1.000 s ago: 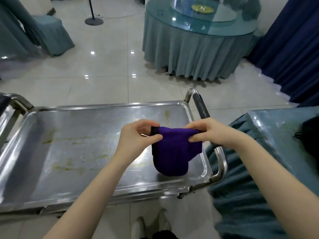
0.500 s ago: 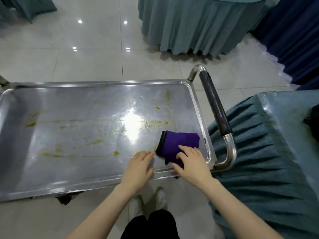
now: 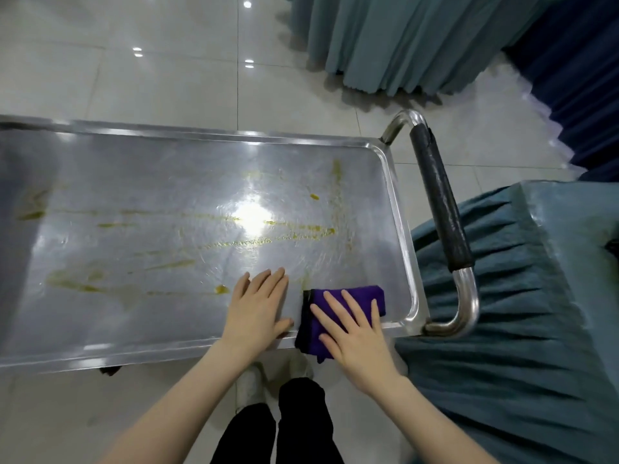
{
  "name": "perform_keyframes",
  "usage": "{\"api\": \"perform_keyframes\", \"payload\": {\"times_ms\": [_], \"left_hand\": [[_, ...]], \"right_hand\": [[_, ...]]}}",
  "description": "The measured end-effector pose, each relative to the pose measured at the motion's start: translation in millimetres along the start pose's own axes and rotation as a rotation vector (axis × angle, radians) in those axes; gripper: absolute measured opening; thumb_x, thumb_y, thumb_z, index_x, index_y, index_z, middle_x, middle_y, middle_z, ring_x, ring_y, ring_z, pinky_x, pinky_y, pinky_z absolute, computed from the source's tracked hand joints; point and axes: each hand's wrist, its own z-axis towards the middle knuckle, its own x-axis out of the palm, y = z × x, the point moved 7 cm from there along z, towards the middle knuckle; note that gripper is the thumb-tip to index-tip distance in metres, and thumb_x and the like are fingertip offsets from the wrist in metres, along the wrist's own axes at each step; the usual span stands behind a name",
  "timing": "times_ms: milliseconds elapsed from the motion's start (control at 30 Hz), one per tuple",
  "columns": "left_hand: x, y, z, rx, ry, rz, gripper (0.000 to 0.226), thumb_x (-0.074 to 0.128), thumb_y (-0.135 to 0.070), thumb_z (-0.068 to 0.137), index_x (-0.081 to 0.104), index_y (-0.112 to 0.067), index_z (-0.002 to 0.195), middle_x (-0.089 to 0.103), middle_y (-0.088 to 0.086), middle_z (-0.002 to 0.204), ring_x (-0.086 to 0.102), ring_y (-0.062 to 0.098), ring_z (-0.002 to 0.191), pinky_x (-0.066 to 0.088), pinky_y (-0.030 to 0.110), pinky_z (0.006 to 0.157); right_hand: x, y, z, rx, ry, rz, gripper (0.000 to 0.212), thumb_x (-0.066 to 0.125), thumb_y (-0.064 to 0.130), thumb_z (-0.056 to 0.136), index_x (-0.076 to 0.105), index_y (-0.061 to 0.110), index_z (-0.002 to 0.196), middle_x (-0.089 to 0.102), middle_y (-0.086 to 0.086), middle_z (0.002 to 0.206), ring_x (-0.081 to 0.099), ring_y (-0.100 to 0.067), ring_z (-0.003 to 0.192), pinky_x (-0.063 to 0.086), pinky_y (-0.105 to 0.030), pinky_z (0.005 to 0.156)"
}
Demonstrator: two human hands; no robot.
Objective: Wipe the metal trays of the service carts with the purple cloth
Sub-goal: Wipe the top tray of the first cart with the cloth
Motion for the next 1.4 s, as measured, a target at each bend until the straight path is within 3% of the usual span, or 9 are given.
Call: {"api": "perform_keyframes", "payload": {"times_ms": [200, 367, 567, 700, 867, 967, 1067, 1267, 1400], "left_hand": [[-1.1, 2.7, 1.1, 0.009, -0.007, 0.028, 0.083, 0.074, -0.054, 0.065, 0.054, -0.015, 0.135, 0.049, -0.001, 0.144, 0.050, 0.023, 0.130, 0.029, 0.055, 0.110], [-0.7, 2.3, -0.1, 0.005, -0.034, 0.049, 0.085, 0.079, -0.057, 0.059, 0.059, -0.014, 0.130, 0.053, -0.001, 0.141, 0.055, 0.023, 0.125, 0.037, 0.056, 0.104], [-6.1, -0.6, 1.9, -0.001, -0.016, 0.032, 0.085, 0.083, -0.054, 0.050, 0.064, -0.014, 0.122, 0.059, 0.001, 0.134, 0.059, 0.025, 0.118, 0.037, 0.055, 0.103], [-19.8, -6.3, 19.3, -0.027, -0.020, -0.087, 0.059, 0.077, -0.040, 0.053, 0.065, -0.021, 0.108, 0.061, -0.003, 0.117, 0.056, 0.025, 0.110, 0.033, 0.050, 0.107], [-30.7, -18.2, 62.7, 0.042, 0.036, -0.054, 0.058, 0.068, -0.038, 0.075, 0.054, -0.021, 0.129, 0.041, -0.002, 0.147, 0.038, 0.025, 0.134, 0.023, 0.047, 0.114], [-25.5, -19.6, 86.7, 0.002, 0.045, -0.026, 0.061, 0.058, -0.041, 0.086, 0.040, -0.023, 0.141, 0.024, -0.007, 0.157, 0.023, 0.019, 0.143, 0.011, 0.043, 0.118], [-25.9, -20.6, 104.6, -0.010, 0.007, -0.009, 0.059, 0.052, -0.041, 0.091, 0.037, -0.021, 0.144, 0.022, -0.006, 0.158, 0.021, 0.020, 0.144, 0.011, 0.043, 0.119], [-36.6, -10.5, 131.3, -0.053, -0.035, -0.032, 0.055, 0.052, -0.037, 0.091, 0.041, -0.018, 0.142, 0.029, -0.003, 0.156, 0.025, 0.021, 0.143, 0.013, 0.043, 0.118], [-40.4, -3.0, 136.6, -0.056, -0.032, -0.020, 0.050, 0.058, -0.034, 0.089, 0.052, -0.017, 0.135, 0.045, 0.001, 0.147, 0.039, 0.025, 0.136, 0.020, 0.047, 0.115]], "right_hand": [[-23.9, -29.7, 110.6, 0.070, -0.043, 0.046, 0.053, 0.029, 0.047, 0.101, 0.015, 0.042, 0.152, 0.016, 0.009, 0.161, 0.008, -0.020, 0.149, 0.003, -0.062, 0.115], [-52.3, -59.2, 191.5, 0.201, -0.074, 0.161, 0.052, 0.027, 0.043, 0.103, 0.012, 0.040, 0.153, 0.012, 0.006, 0.161, 0.003, -0.021, 0.148, 0.001, -0.065, 0.114], [-5.0, -32.4, 52.6, -0.001, -0.077, 0.075, 0.056, 0.034, 0.045, 0.098, 0.022, 0.037, 0.152, 0.022, 0.004, 0.160, 0.014, -0.025, 0.148, 0.013, -0.065, 0.113], [7.9, -43.3, 22.9, -0.014, -0.016, 0.097, 0.055, 0.031, 0.046, 0.098, 0.025, 0.036, 0.151, 0.026, 0.004, 0.158, 0.018, -0.024, 0.147, 0.019, -0.065, 0.110], [-28.9, -86.1, 130.7, 0.123, -0.052, 0.098, 0.052, 0.023, 0.049, 0.100, 0.015, 0.042, 0.151, 0.016, 0.010, 0.161, 0.007, -0.019, 0.148, -0.003, -0.059, 0.116], [-57.0, -123.4, 208.2, 0.232, -0.118, 0.167, 0.051, 0.026, 0.046, 0.101, 0.016, 0.042, 0.151, 0.015, 0.008, 0.160, 0.007, -0.020, 0.147, -0.003, -0.060, 0.115], [-70.9, -140.6, 252.4, 0.294, -0.128, 0.220, 0.051, 0.025, 0.046, 0.102, 0.015, 0.042, 0.151, 0.015, 0.007, 0.160, 0.007, -0.021, 0.148, -0.004, -0.060, 0.115], [-45.0, -109.0, 156.2, 0.216, -0.177, 0.197, 0.052, 0.027, 0.044, 0.101, 0.023, 0.035, 0.151, 0.024, 0.004, 0.158, 0.013, -0.022, 0.147, 0.000, -0.061, 0.116], [-17.1, -84.5, 83.9, 0.167, -0.084, 0.154, 0.054, 0.030, 0.045, 0.097, 0.032, 0.033, 0.149, 0.035, 0.001, 0.154, 0.025, -0.026, 0.145, 0.011, -0.063, 0.114]]}}
